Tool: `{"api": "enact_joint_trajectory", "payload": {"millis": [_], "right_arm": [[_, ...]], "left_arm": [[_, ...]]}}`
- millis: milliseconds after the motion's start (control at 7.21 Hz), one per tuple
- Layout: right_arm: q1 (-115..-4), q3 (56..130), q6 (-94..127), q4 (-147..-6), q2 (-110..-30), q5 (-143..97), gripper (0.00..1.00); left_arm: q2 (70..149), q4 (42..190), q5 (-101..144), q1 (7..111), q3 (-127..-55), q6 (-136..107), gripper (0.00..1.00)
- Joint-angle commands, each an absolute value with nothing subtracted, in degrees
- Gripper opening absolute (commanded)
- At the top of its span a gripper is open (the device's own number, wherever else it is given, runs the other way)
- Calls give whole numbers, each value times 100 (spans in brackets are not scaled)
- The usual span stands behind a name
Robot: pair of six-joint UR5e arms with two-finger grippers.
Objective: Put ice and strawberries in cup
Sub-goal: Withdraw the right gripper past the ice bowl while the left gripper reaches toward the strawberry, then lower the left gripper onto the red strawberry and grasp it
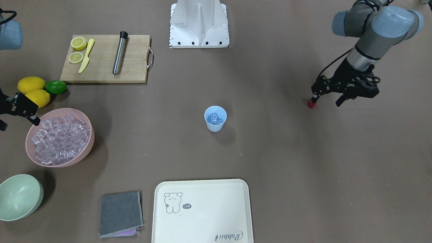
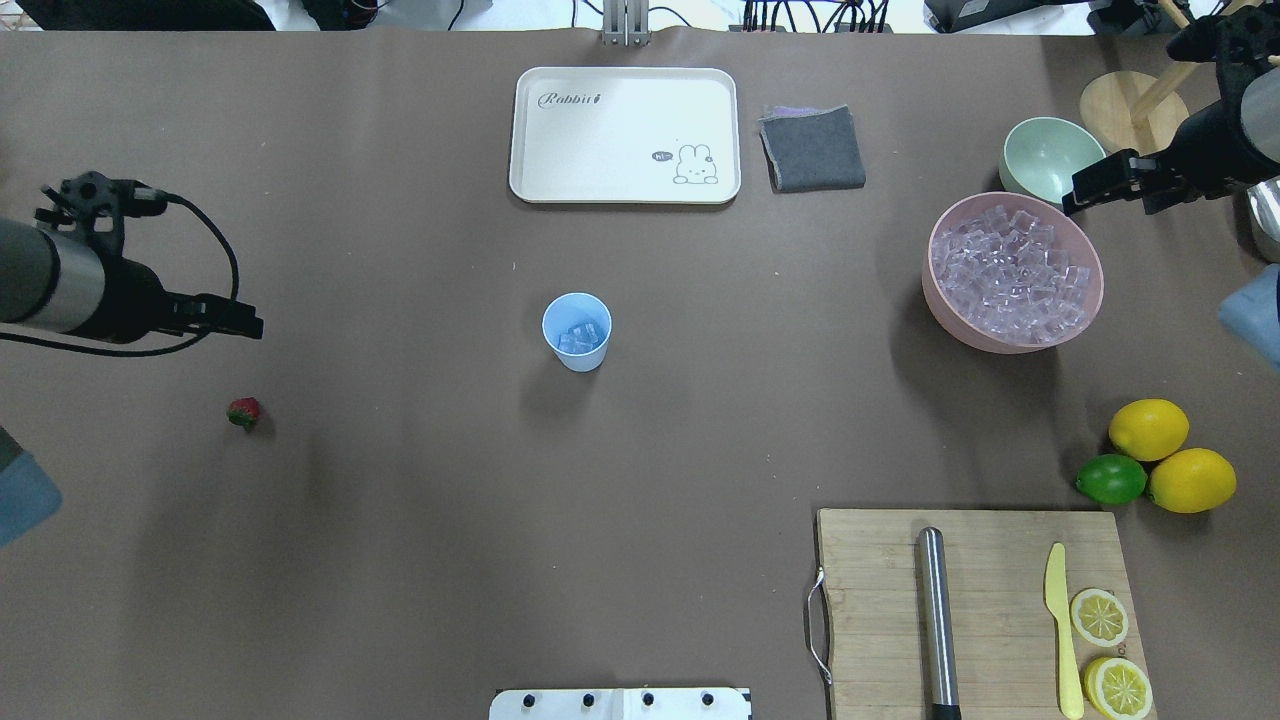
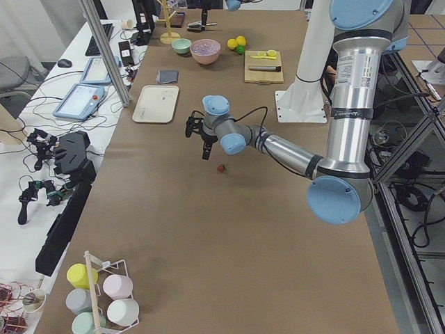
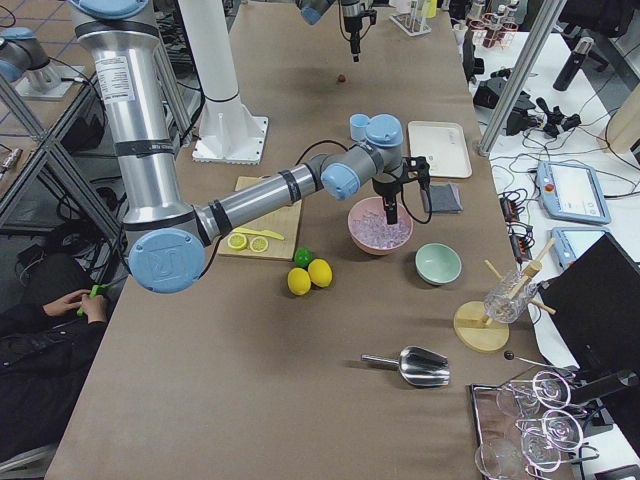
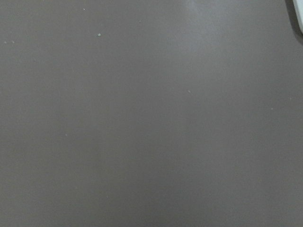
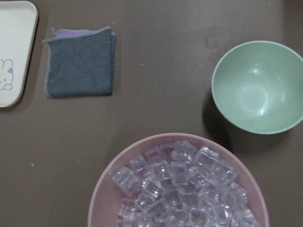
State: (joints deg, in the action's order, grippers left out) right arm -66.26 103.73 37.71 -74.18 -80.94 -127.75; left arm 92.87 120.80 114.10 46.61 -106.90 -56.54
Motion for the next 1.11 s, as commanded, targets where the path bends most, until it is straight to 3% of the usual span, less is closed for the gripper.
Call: {"api": "enact_joint_trajectory", "payload": {"millis": [0,555,694,971], "right_arm": [[-6688,10354,3683,-7383,-8139,-12876,99],[-6688,10345,3709,-7392,-8121,-12876,99],[-6688,10336,3709,-7392,-8086,-12876,99],[-6688,10336,3709,-7392,-8068,-12876,99]], "left_arm": [[9177,12076,10855,4062,-10661,-5967,98],[9036,12094,10854,3867,-10442,-5775,97],[9009,12102,10863,3867,-10398,-5644,86],[8938,12129,10863,3867,-10380,-5309,82]]}}
